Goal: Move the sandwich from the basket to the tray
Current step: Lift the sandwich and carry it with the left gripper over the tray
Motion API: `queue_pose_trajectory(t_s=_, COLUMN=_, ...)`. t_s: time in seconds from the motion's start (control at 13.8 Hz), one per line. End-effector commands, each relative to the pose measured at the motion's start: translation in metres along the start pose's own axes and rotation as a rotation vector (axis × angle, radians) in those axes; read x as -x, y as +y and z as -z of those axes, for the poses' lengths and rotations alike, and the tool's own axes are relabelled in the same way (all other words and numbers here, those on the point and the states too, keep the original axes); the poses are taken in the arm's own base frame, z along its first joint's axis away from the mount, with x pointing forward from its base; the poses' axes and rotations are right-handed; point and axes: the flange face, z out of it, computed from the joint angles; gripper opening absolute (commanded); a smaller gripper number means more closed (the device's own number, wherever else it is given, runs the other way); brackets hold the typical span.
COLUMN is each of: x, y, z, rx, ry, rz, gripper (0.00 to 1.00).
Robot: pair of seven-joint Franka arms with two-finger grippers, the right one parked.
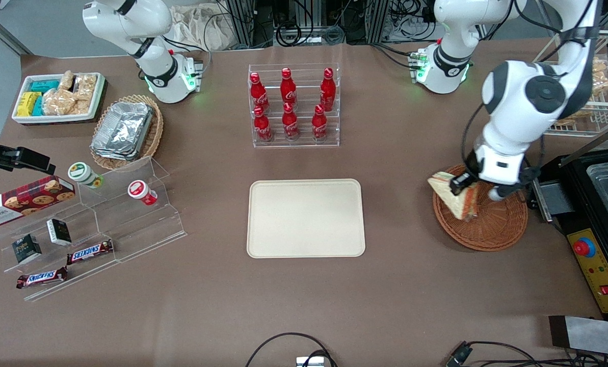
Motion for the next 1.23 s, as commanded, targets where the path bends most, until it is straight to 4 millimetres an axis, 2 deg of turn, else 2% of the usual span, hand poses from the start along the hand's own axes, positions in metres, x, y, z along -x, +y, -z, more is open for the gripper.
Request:
queue_pose_trajectory(t_s=0.0, x=0.021, y=0.033, z=0.003, rx=0.004, ry=0.004, rz=-0.105, gripper=0.4)
queue_pose_trajectory(t_s=0.22, x=0.052, y=0.069, z=-0.004, rx=0.042, ry=0.015, rz=-0.204, gripper=0.4)
queue_pose_trajectory(t_s=0.58, x=0.097, y=0.11, z=-0.027, rx=0.002, ry=0.029, rz=-0.415, gripper=0.41)
queue_pose_trajectory(t_s=0.87, x=0.117, y=0.145, z=-0.046, rx=0.056, ry=0.033, rz=-0.511, gripper=0.44)
queue_pose_trajectory(t_s=1.16, x=0.125, y=0.162, z=-0.068, rx=0.075, ry=0.02, rz=-0.563, gripper=0.44)
